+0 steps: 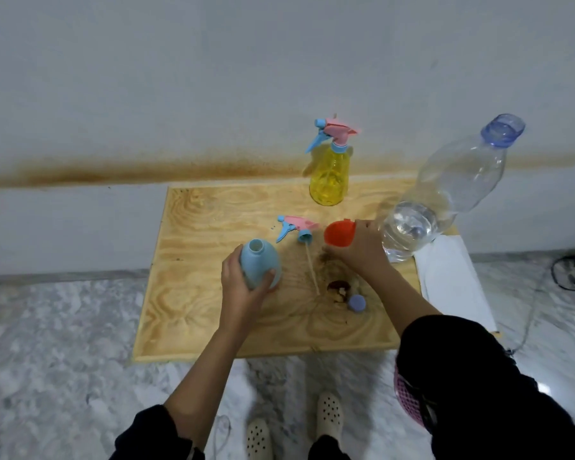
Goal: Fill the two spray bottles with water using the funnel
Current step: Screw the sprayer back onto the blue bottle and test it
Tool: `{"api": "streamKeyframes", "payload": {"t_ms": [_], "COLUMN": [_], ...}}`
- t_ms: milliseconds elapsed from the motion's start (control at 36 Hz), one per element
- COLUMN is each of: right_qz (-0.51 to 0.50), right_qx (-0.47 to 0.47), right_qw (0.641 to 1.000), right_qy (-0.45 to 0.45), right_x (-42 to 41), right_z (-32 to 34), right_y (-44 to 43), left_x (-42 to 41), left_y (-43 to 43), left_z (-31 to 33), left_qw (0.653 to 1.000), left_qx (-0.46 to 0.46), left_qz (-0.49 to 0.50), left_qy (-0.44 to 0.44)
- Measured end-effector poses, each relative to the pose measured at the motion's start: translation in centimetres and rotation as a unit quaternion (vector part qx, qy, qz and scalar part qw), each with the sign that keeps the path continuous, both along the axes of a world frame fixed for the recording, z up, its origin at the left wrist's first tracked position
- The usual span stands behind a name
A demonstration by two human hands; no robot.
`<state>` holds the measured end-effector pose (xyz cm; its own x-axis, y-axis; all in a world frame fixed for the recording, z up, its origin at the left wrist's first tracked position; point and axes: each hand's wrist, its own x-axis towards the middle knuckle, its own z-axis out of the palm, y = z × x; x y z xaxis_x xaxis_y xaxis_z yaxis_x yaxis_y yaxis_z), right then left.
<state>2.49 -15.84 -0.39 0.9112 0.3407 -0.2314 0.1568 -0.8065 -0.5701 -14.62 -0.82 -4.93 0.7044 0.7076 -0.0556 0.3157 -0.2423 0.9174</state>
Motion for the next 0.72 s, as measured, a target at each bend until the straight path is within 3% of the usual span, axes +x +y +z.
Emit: {"api": "streamKeyframes", "payload": {"t_ms": [222, 444, 528, 611, 722], "right_qz": [0.035, 0.07, 0.086, 0.113, 0.135], "right_qx": [-0.071, -0.084, -0.079, -0.013, 0.085], "right_qw": [0.997, 0.993, 0.993, 0.988, 0.983], "right_qy": [0.027, 0.044, -0.004, -0.107, -0.089], "right_x": [2.8, 4.2, 4.1, 3.5, 1.6], "right_z": [-1.3, -1.7, -1.7, -1.7, -2.0], "right_y": [0.6, 0.5, 1.0, 2.4, 4.9], "left_x": [0.6, 0.3, 0.3, 0.2, 0.1], "left_y": [-1.5, -1.6, -1.6, -1.5, -1.3], "left_z": [-0.4, -0.7, -0.7, -0.8, -0.9], "left_qw": [0.999, 0.998, 0.999, 0.999, 0.999], "left_qx": [0.005, -0.011, -0.002, -0.002, -0.001], "left_qz": [0.053, 0.057, 0.052, 0.046, 0.04], "left_qy": [0.003, 0.006, 0.011, 0.012, 0.009]}}
